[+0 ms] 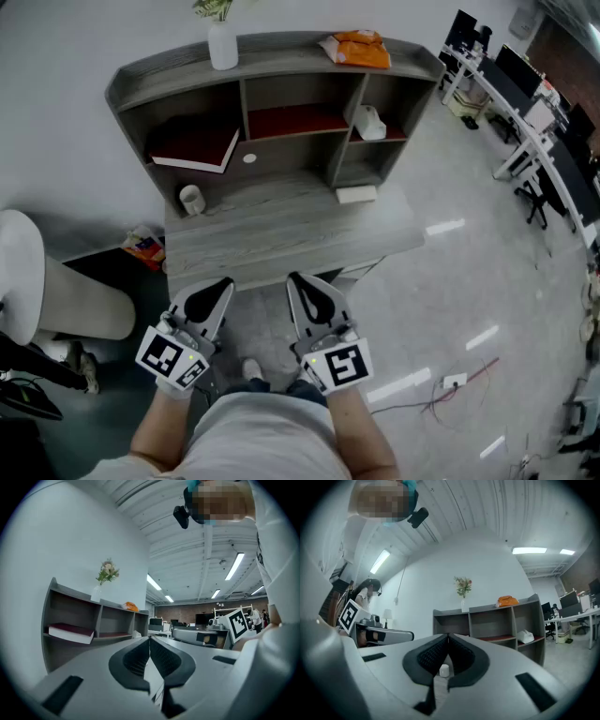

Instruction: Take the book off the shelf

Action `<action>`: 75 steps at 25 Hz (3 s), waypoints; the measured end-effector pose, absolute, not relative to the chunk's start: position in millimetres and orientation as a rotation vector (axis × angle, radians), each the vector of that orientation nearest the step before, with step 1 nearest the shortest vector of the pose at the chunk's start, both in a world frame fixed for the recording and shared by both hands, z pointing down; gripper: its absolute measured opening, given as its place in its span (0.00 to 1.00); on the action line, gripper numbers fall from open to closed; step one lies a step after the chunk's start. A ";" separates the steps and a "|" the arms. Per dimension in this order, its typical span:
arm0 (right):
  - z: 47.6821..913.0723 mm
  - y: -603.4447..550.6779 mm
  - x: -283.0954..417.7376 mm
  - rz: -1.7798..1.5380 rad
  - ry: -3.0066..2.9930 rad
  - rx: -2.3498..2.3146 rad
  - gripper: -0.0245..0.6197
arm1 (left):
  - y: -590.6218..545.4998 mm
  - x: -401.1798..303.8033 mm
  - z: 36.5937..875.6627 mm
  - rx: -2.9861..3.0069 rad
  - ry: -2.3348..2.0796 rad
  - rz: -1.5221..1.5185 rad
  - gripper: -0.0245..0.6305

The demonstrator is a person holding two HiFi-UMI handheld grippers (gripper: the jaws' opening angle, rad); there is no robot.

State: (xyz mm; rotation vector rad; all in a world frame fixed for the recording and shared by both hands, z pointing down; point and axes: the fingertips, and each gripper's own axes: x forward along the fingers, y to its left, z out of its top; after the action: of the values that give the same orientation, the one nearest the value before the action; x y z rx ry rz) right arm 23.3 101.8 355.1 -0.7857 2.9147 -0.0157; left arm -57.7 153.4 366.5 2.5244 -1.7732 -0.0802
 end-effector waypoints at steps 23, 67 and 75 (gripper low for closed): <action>393.5 77.6 -39.8 -0.251 2.871 -0.877 0.07 | 138.2 -149.3 399.4 2.492 -1.656 -0.156 0.06; 390.6 -137.5 -92.7 -0.346 2.966 -0.439 0.07 | -42.6 -267.3 437.9 1.475 -1.526 -1.356 0.47; 392.6 -135.7 -103.0 -0.335 2.953 -0.585 0.07 | -68.7 -291.1 463.8 1.394 -1.416 -1.327 0.62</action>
State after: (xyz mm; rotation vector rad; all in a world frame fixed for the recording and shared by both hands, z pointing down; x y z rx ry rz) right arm -103.0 -135.7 392.6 -0.5854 2.9533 -0.3350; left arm -291.1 -68.7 463.8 1.3935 -1.4158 -1.3270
